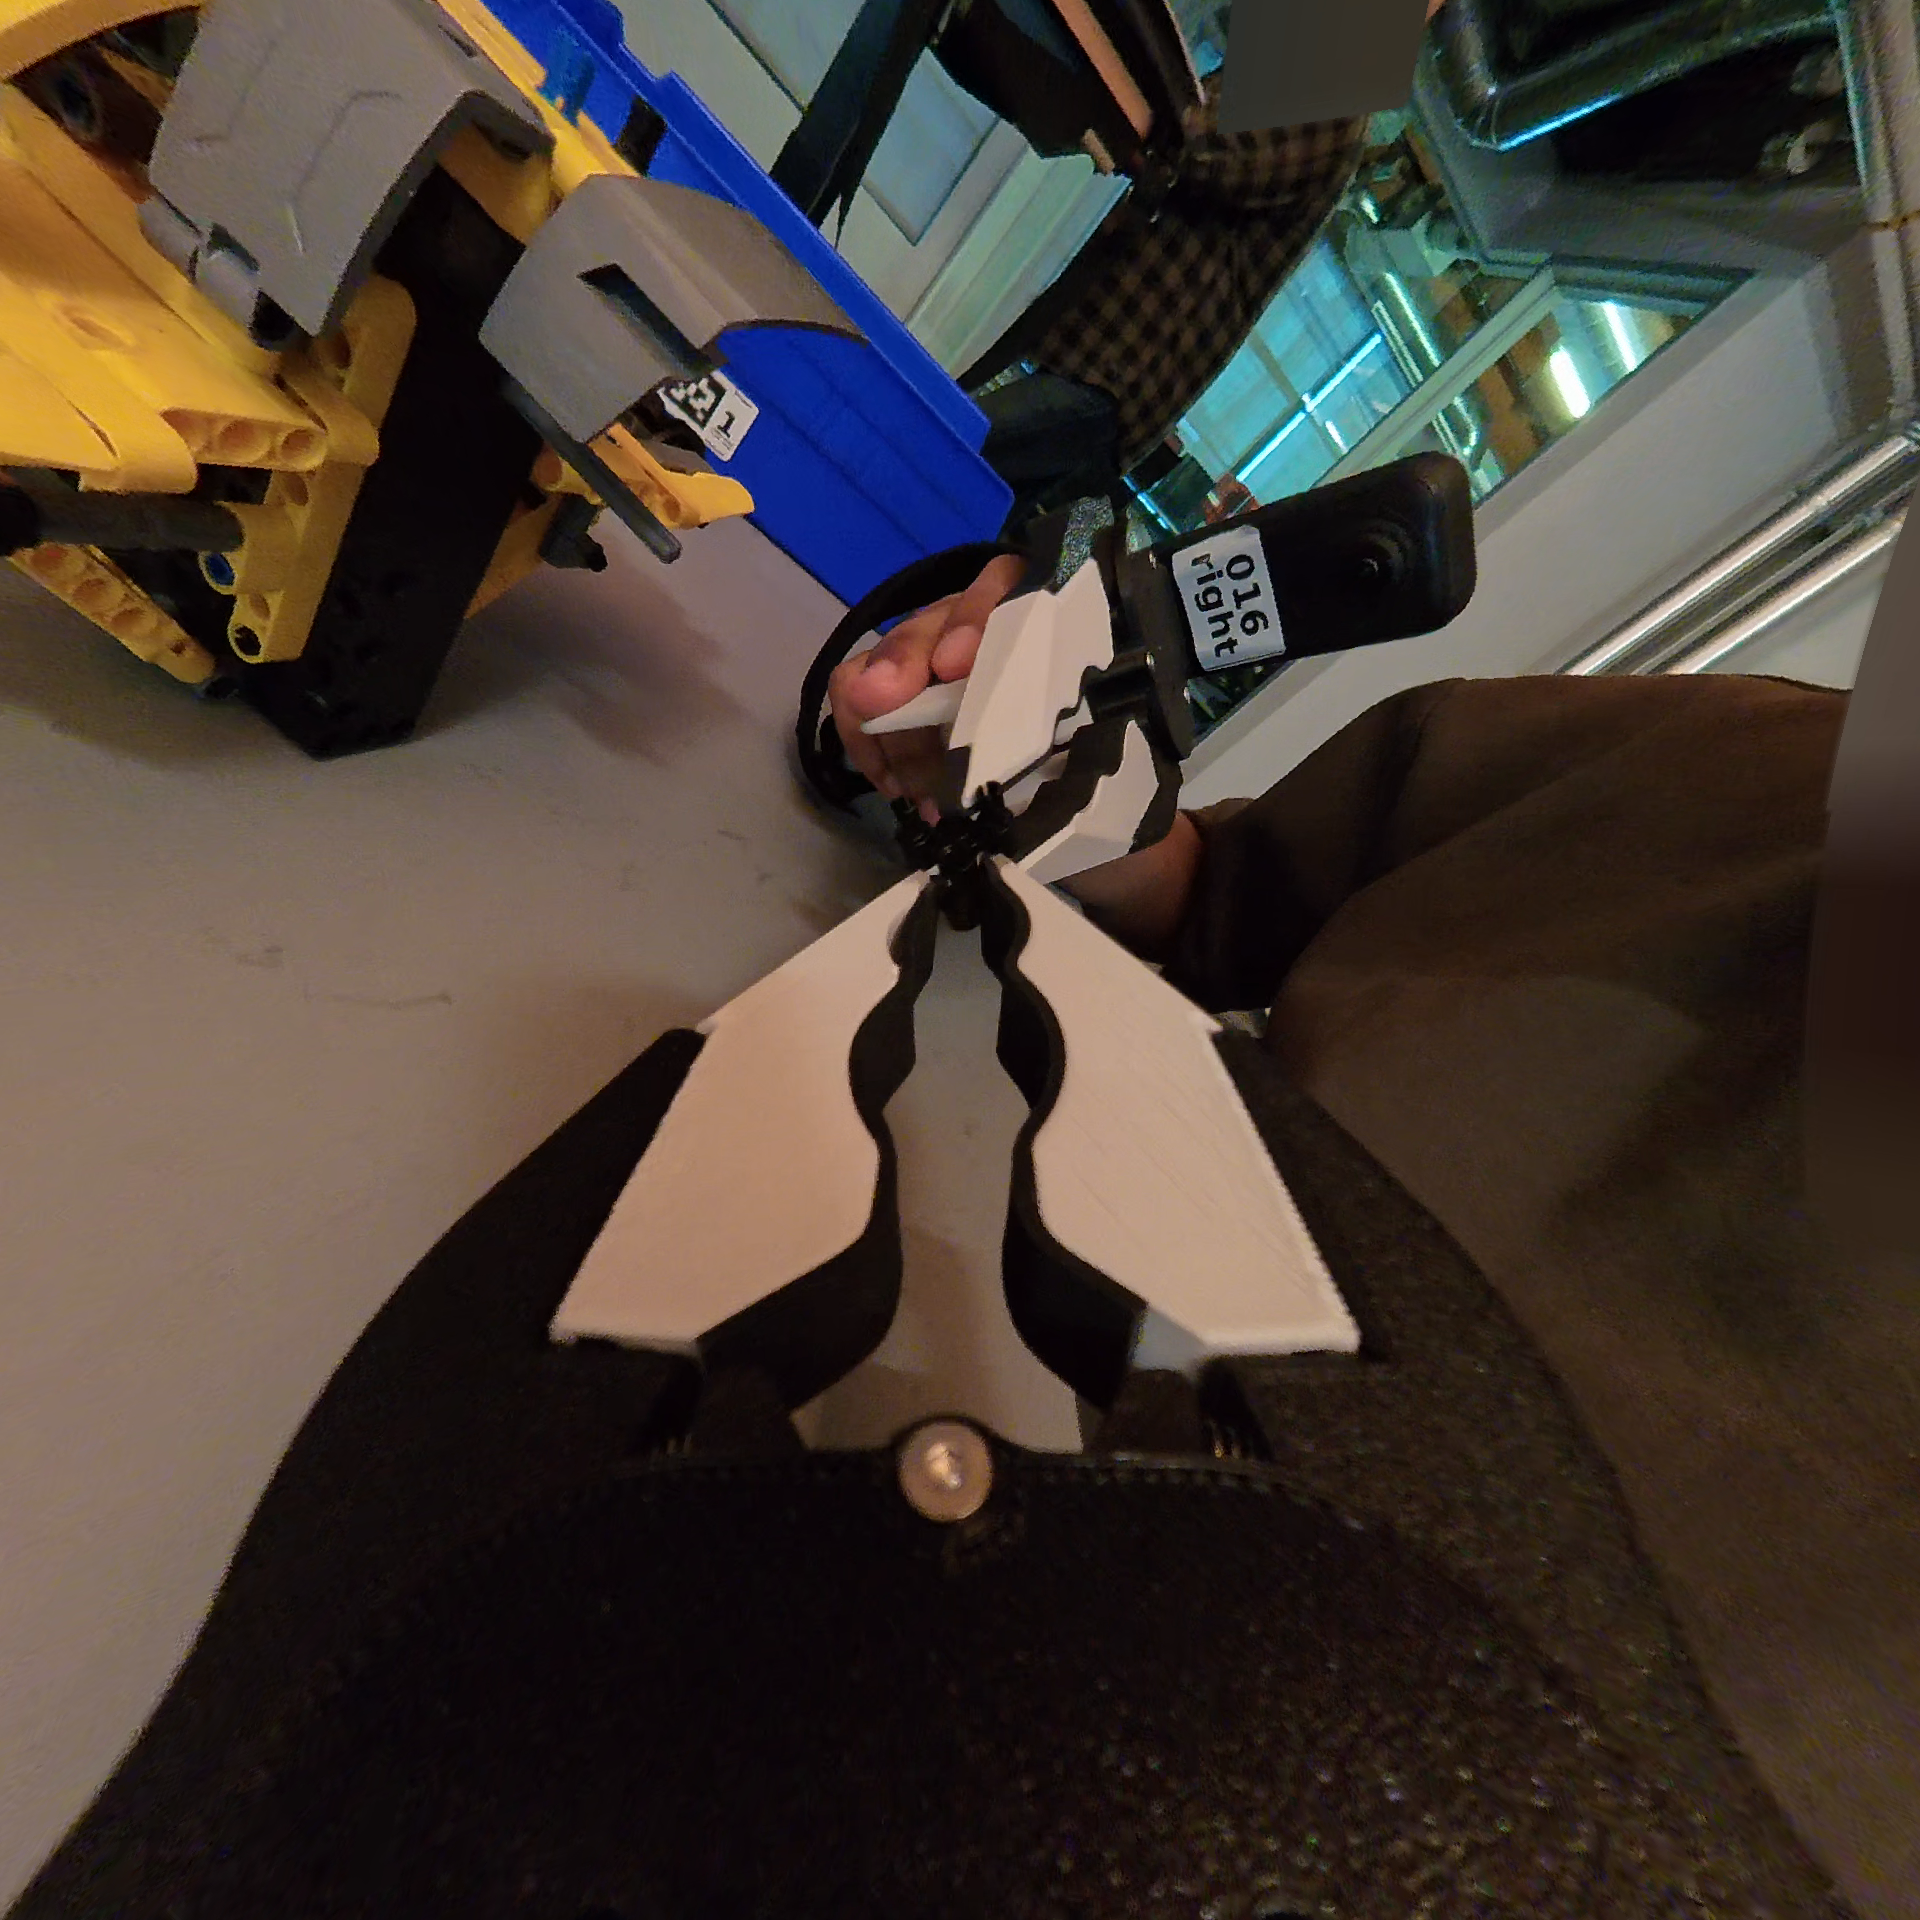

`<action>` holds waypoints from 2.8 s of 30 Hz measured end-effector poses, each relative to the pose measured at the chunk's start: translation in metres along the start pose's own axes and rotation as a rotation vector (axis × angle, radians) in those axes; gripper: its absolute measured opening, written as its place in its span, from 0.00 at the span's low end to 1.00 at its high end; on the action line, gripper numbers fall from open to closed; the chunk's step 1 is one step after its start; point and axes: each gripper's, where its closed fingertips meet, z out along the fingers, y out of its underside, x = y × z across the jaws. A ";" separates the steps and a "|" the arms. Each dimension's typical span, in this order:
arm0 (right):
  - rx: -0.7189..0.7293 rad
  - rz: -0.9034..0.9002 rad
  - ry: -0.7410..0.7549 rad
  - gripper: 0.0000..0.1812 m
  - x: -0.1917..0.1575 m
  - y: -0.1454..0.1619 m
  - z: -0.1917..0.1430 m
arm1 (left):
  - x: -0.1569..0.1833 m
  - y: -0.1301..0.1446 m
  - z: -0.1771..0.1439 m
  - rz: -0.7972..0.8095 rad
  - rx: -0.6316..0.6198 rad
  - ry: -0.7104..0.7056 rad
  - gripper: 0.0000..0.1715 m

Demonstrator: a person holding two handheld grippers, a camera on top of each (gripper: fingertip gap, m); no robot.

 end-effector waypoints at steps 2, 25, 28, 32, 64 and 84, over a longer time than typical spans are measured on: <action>-0.002 0.004 -0.001 0.06 0.000 0.000 -0.001 | 0.000 0.000 0.001 -0.003 0.005 0.005 0.04; -0.004 0.285 0.042 0.06 0.026 0.006 -0.008 | -0.012 -0.009 -0.001 0.208 0.038 -0.195 0.20; 0.006 0.329 0.034 0.06 0.028 0.005 -0.010 | -0.013 -0.009 -0.001 0.220 0.036 -0.210 0.21; 0.008 0.365 0.023 0.06 0.028 0.006 -0.010 | -0.015 -0.008 -0.001 0.224 0.030 -0.227 0.21; 0.002 0.389 0.044 0.06 0.040 0.009 -0.016 | -0.019 -0.017 -0.009 0.329 0.062 -0.277 0.36; -0.053 0.367 0.083 0.06 0.045 0.020 -0.030 | -0.083 -0.095 -0.006 0.673 -0.289 -0.394 0.66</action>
